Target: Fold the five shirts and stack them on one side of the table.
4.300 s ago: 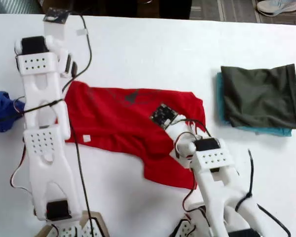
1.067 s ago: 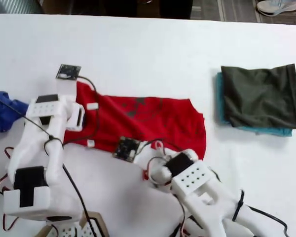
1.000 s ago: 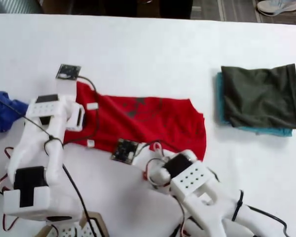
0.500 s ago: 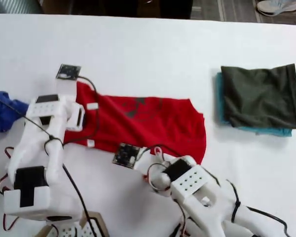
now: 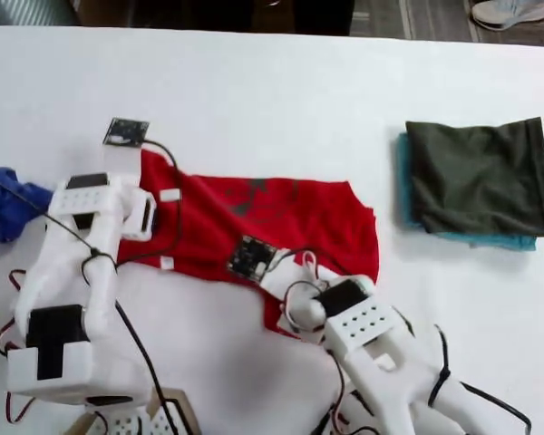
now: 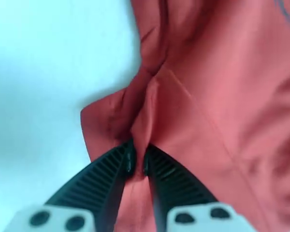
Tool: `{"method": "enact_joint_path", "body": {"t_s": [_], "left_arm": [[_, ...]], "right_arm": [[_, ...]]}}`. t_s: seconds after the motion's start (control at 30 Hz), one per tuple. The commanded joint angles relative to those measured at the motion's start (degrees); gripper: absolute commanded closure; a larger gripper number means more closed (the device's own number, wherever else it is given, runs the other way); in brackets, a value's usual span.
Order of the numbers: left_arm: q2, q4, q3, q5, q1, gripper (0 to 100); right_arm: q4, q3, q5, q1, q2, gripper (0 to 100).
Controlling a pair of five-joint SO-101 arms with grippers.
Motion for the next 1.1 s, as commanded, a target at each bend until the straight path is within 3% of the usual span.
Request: {"method": "enact_joint_path", "body": {"t_s": [0.0,0.27,0.57,0.9,1.07], "left_arm": [[-2.5,-0.7,-0.2,0.3,0.5,82],[-2.5,-0.8,-0.2,0.3,0.5,82],[-2.5,-0.8,-0.3,0.3,0.5,82],[-2.5,-0.8,-0.2,0.3,0.5,82],[-2.5,-0.8,-0.2,0.3,0.5,82]], "right_arm": [[5.1,-7.0,-0.1,0.3,-0.4,97.8],[12.1,-12.0,-0.3,-0.9,-0.4,97.8],[16.2,-12.0,-3.4,-10.9,-9.7,97.8],[12.0,-3.6,-3.0,-8.0,-10.7,96.8],[9.8,-1.7,-3.0,-3.7,-7.6,75.9]]}}
